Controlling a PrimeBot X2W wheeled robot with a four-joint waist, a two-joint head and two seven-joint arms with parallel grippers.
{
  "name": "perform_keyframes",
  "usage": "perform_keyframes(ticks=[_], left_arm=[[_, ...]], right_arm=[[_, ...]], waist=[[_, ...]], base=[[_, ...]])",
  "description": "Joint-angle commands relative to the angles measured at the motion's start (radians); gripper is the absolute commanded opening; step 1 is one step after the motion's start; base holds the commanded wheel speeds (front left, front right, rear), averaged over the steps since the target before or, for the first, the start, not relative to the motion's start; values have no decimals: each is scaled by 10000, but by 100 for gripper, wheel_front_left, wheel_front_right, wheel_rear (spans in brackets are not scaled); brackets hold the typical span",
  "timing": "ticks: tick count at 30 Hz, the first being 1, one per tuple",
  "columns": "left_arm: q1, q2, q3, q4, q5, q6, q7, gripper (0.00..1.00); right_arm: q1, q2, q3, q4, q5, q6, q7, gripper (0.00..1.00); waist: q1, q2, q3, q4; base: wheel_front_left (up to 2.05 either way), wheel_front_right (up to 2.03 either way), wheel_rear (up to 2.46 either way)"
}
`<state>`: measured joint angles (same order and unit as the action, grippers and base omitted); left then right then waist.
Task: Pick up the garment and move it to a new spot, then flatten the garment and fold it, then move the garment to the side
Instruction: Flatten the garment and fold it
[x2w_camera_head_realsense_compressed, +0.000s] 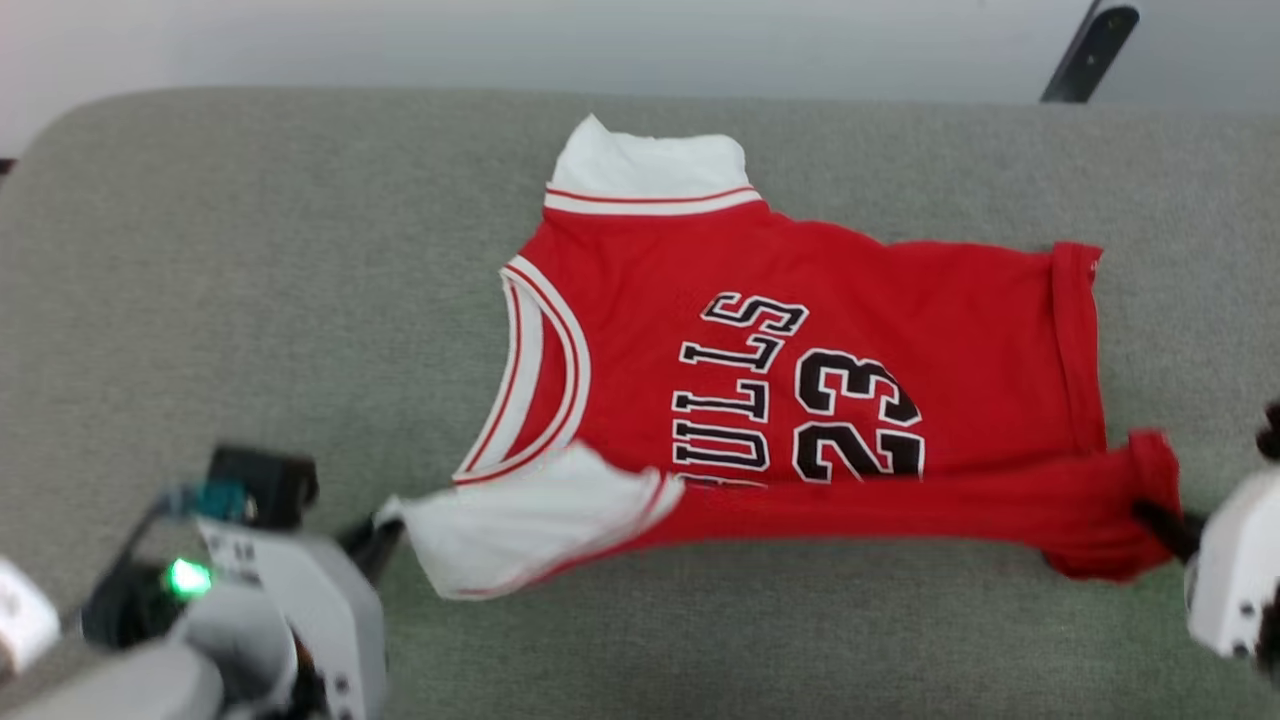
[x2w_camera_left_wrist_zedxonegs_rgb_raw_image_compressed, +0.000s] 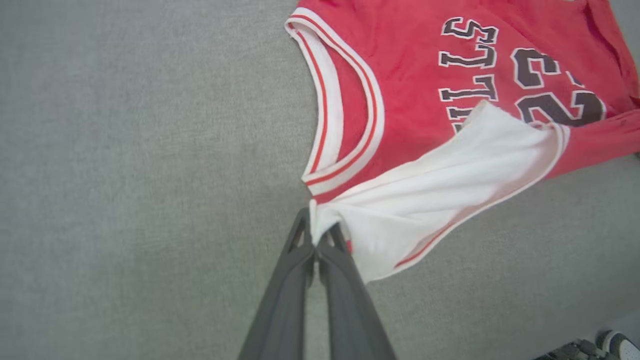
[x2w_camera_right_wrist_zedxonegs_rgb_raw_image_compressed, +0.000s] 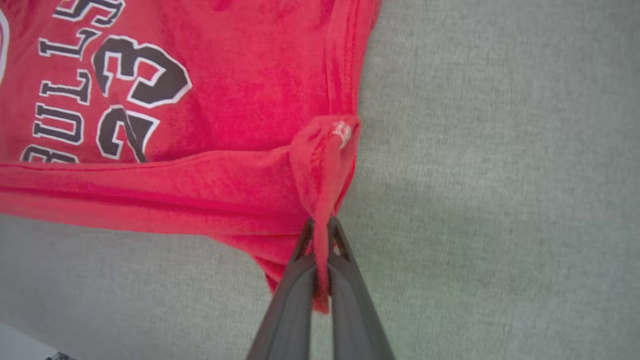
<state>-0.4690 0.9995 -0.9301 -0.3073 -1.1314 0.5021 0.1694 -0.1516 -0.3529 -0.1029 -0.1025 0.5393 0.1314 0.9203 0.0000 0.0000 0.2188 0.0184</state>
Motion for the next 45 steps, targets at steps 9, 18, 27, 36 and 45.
perform_keyframes(ticks=[9,18,27,36,45], left_arm=[[-3158,-864,-227,2478,770,-2322,1722,0],[-4615,-2424,-881,5453,822,-4264,2658,0],[-4906,-3387,-1279,7573,132,-4931,4108,0],[-5746,-3690,-1176,8707,-815,-4631,6293,100],[-6595,-2905,-902,8127,-240,-3976,6112,100]], right_arm=[[-2577,44,993,1954,-740,-14,-60,0],[-3977,29,2256,3453,-765,-13,216,0],[-4516,145,2599,4275,-719,-14,29,0],[-4863,309,2803,4950,-768,-14,-232,0],[-5146,345,2770,5701,-863,-13,-575,0]], waist=[[0,0,879,-363],[0,0,1310,-593],[0,0,1457,-585],[0,0,1311,-564],[0,0,1027,-373]], base=[[0,0,0],[0,0,0],[0,0,0],[0,0,0],[0,0,0]])
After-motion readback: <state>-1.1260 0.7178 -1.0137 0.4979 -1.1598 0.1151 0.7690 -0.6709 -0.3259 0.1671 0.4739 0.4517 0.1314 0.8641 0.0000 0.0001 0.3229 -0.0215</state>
